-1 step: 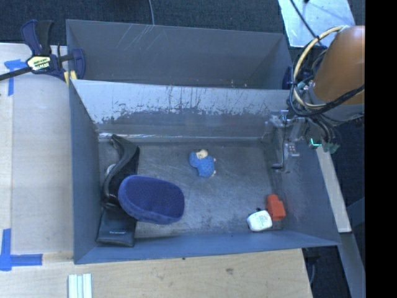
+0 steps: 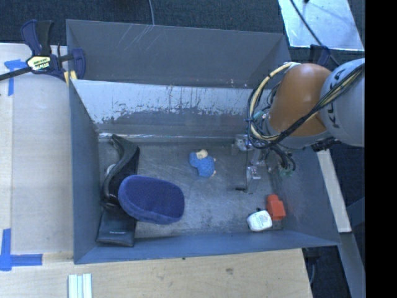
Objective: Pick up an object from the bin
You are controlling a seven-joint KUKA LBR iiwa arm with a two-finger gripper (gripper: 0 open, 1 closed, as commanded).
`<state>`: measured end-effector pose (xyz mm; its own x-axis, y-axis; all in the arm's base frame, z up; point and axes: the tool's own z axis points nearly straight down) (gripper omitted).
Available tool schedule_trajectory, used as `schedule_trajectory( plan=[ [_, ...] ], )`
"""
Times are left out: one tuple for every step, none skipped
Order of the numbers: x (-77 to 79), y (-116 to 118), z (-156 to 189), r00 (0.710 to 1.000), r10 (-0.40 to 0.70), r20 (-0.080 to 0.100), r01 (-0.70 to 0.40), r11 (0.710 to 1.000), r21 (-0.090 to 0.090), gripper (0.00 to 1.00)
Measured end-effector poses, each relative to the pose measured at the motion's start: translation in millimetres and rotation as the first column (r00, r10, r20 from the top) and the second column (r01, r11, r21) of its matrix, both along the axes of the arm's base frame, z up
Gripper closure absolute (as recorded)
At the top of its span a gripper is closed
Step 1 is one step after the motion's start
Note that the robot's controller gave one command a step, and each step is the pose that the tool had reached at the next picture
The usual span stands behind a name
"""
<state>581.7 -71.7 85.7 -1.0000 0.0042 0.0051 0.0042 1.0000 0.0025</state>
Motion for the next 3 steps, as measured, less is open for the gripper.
schedule_trajectory(
  plan=[
    [-54.7, -49, 13, 1.0, 0.029, 0.004, -0.028, 1.0, -0.005, 0.0],
    [-92.3, -70, -5, 0.952, 0.306, 0.011, -0.306, 0.952, 0.004, 0.0],
    [-93.4, -71, -5, 0.951, 0.309, 0.006, -0.309, 0.951, 0.002, 1.0]
  ],
)
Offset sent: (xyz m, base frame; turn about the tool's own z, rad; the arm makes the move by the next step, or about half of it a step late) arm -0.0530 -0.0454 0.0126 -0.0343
